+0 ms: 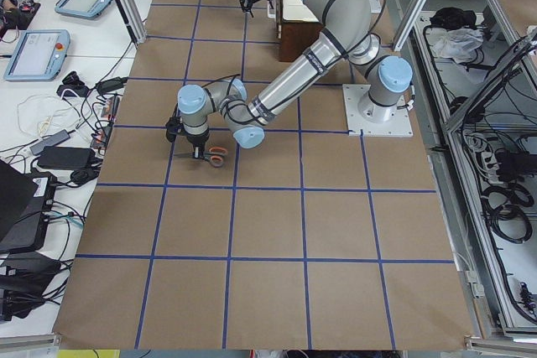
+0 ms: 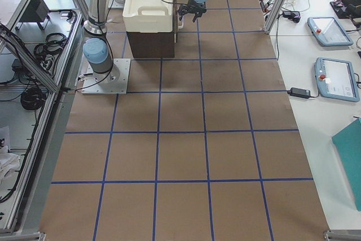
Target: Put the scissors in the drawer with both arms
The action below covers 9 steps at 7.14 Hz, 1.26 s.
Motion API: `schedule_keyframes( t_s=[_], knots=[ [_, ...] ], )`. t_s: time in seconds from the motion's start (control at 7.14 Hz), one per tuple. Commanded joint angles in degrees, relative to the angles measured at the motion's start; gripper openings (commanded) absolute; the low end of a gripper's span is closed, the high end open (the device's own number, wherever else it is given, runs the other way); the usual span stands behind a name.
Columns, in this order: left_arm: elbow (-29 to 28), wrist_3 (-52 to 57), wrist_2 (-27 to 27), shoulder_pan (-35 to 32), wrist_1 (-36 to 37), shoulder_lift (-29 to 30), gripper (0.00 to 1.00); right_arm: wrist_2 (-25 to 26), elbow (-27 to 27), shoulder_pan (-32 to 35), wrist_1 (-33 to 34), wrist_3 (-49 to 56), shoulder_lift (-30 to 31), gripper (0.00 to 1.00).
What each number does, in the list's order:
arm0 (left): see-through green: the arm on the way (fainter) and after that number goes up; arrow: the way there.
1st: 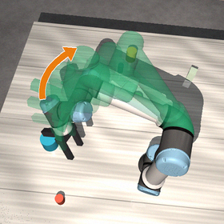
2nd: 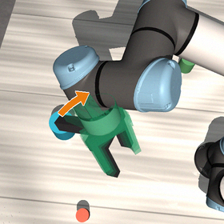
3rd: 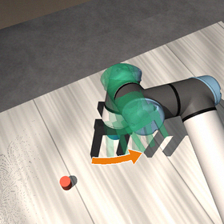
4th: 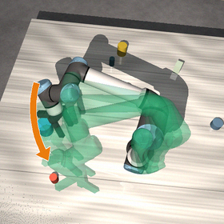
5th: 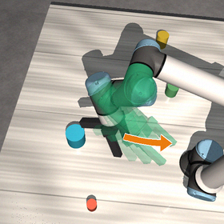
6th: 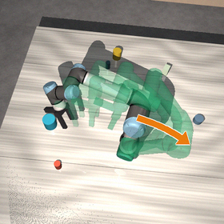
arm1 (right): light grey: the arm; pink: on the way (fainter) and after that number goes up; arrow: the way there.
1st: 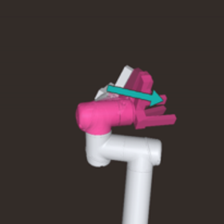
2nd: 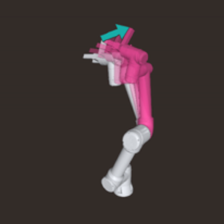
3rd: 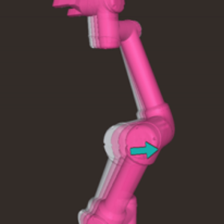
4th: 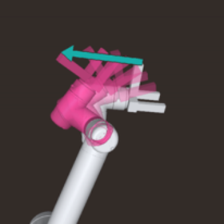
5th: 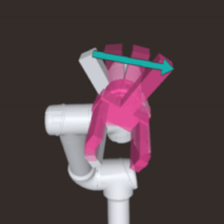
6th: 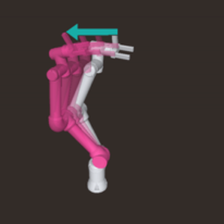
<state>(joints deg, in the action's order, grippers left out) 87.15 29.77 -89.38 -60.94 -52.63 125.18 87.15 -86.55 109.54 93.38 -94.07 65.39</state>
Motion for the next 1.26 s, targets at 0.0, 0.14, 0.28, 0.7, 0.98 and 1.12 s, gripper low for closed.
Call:
schedule_keyframes(
  t_s=[0.0, 0.14, 0.28, 0.7, 0.98, 1.12],
  knots=[
    [-0.05, 1.68, 0.26, -3.11, -7.71, -6.93, 0.08, 0.13, 0.5, -0.2, 1.62, 0.73, -0.09, 1.0],
    [-0.05, 3.09, 0.43, -6.0, -12.71, -11.06, 0.08, 0.22, 0.5, -0.29, 2.15, 1.34, -0.09, 1.0],
    [-0.23, 8.24, 0.61, -8.55, -20.07, -15.62, 0.08, 0.22, 0.59, -0.38, 2.5, 1.34, -0.09, 1.0],
    [-0.93, 16.25, -1.32, -20.05, -27.53, -23.39, 0.08, 0.22, 0.85, -0.47, 4.43, 2.57, -0.79, 1.0],
    [-1.19, 24.69, -1.32, -25.79, -32.32, -26.11, 0.08, 0.3, 1.9, -0.56, 5.41, 2.66, -1.84, 1.0],
    [-1.46, 25.94, -0.28, -26.24, -33.23, -28.22, 0.08, 0.3, 3.04, -0.56, 5.41, 2.75, -2.28, 1.0]
  ],
)
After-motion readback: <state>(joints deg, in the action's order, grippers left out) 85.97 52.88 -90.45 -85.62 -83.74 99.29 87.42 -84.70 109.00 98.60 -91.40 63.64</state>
